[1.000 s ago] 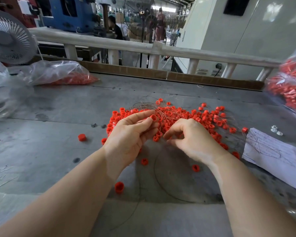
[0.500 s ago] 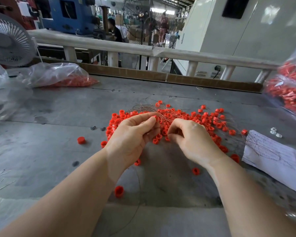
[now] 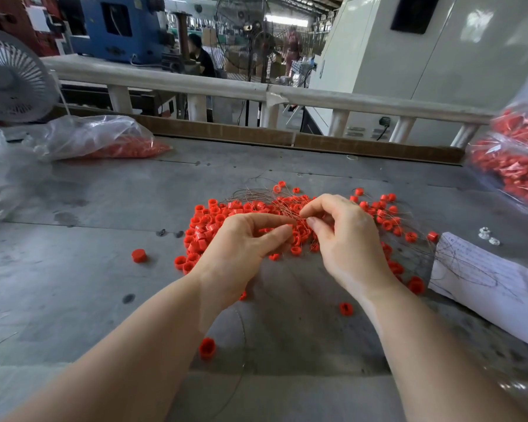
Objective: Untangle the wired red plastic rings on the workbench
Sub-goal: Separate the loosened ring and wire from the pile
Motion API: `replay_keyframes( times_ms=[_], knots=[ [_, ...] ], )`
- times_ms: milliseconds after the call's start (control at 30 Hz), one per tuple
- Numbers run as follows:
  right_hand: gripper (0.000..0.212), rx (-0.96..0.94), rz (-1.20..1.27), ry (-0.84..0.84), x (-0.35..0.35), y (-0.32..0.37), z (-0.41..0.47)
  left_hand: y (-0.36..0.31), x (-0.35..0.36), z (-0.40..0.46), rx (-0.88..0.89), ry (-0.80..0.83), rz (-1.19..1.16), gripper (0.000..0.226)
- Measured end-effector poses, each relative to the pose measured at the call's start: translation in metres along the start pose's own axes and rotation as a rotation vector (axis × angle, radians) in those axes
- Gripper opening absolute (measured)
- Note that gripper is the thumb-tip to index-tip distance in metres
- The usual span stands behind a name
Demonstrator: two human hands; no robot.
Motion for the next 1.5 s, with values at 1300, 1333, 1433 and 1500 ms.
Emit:
replay_keyframes(
  times_ms=[1300,1333,1433,1500],
  knots=[
    [0.017,0.159,0.557,-0.04,0.002,-0.007,-0.001,0.003,0.003,-0.004,-0.128,0.056,-0.287,0.013],
    [0.018,0.175,0.579,-0.038,0.003,-0.007,-0.001,0.003,0.003,-0.004,-0.125,0.05,-0.285,0.013],
    [0.02,0.222,0.652,-0.029,0.005,-0.008,-0.001,0.002,0.004,-0.005,-0.117,0.047,-0.276,0.014],
    [0.02,0.253,0.706,-0.024,0.006,-0.007,-0.001,0.001,0.004,-0.006,-0.109,0.053,-0.265,0.014]
  ],
)
Point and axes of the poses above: each hand's wrist, its own z-axis towards the middle knuckle, its own x-axis out of the palm, y = z × x, the point moved 5 cm from there along z, towards the middle knuckle
